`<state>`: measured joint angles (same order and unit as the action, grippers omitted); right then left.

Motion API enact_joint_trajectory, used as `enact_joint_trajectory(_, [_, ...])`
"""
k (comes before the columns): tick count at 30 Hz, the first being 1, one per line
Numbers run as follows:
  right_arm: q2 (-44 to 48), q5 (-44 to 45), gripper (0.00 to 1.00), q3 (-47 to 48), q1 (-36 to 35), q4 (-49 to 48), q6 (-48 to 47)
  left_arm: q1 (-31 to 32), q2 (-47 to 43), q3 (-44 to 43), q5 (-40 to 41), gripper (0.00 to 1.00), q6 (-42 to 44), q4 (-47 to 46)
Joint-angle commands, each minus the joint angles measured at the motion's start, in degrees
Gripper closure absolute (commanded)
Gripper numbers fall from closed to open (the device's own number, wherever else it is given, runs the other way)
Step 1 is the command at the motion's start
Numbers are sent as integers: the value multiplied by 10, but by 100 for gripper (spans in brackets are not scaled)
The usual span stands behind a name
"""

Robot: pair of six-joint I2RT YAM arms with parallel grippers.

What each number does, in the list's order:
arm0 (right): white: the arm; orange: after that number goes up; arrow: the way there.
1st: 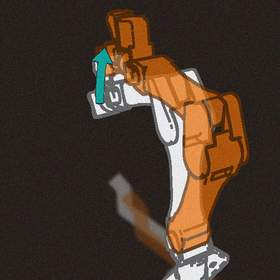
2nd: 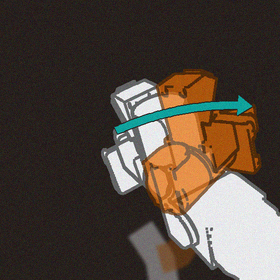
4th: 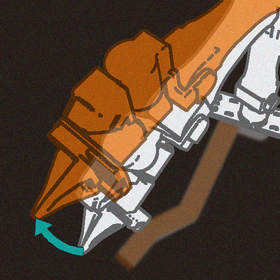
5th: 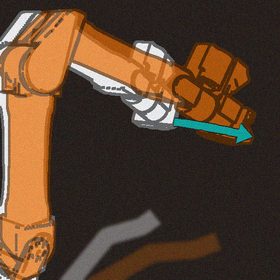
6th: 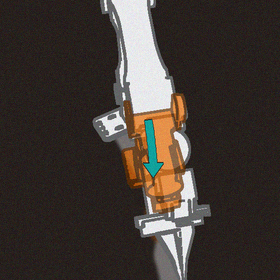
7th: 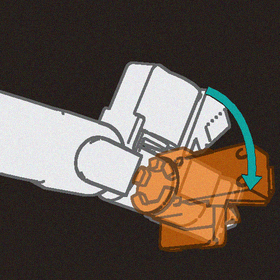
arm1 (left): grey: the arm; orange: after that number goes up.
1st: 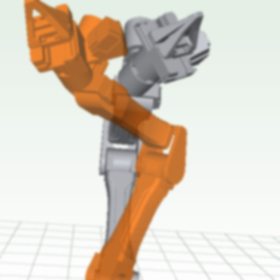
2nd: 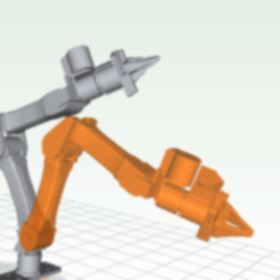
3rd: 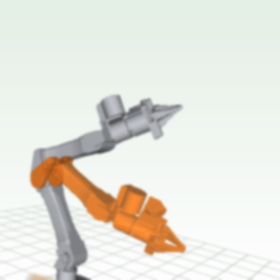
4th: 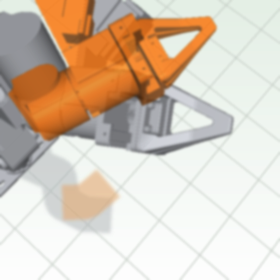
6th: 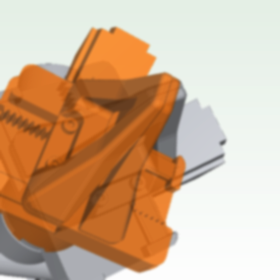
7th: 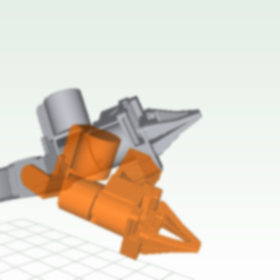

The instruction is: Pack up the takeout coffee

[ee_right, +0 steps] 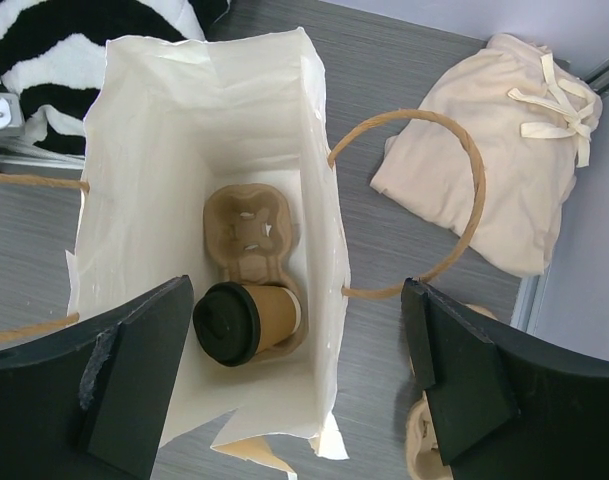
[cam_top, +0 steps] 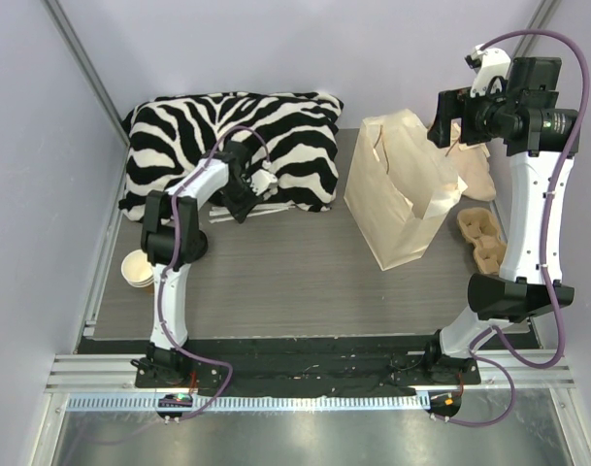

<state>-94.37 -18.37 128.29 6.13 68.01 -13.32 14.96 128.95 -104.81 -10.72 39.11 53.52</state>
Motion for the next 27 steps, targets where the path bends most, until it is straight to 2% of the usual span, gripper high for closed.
enact_joint_trajectory(1, [23,-11,7,11,1,-14,12,0,-47,76,-27,71,-2,18])
enact_joint_trajectory(7, [26,-29,7,8,1,-42,31,22,-115,180,-1,89,-35,-7])
enact_joint_trajectory(11, [32,-60,6,19,1,-81,55,22,-141,175,-35,100,-74,15])
enact_joint_trajectory(16, [42,-110,5,28,1,-146,114,22,-217,146,-128,100,-109,44])
enact_joint_trajectory(19, [48,-151,6,22,1,-196,172,22,-260,113,-182,100,-150,62])
enact_joint_trajectory(20, [55,-162,7,9,1,-214,188,22,-272,107,-222,100,-177,61])
enact_joint_trajectory(22, [61,-192,8,-8,-2,-274,240,22,-309,92,-258,100,-209,41])
enact_joint_trajectory(23, [64,-201,10,-22,-7,-294,256,22,-323,89,-289,100,-252,28])
enact_joint_trajectory(26, [54,-231,12,-27,-46,-354,290,22,-358,75,-328,100,-321,-53])
enact_joint_trajectory(27, [51,-232,11,-27,-61,-366,301,22,-362,62,-343,100,-377,-100])
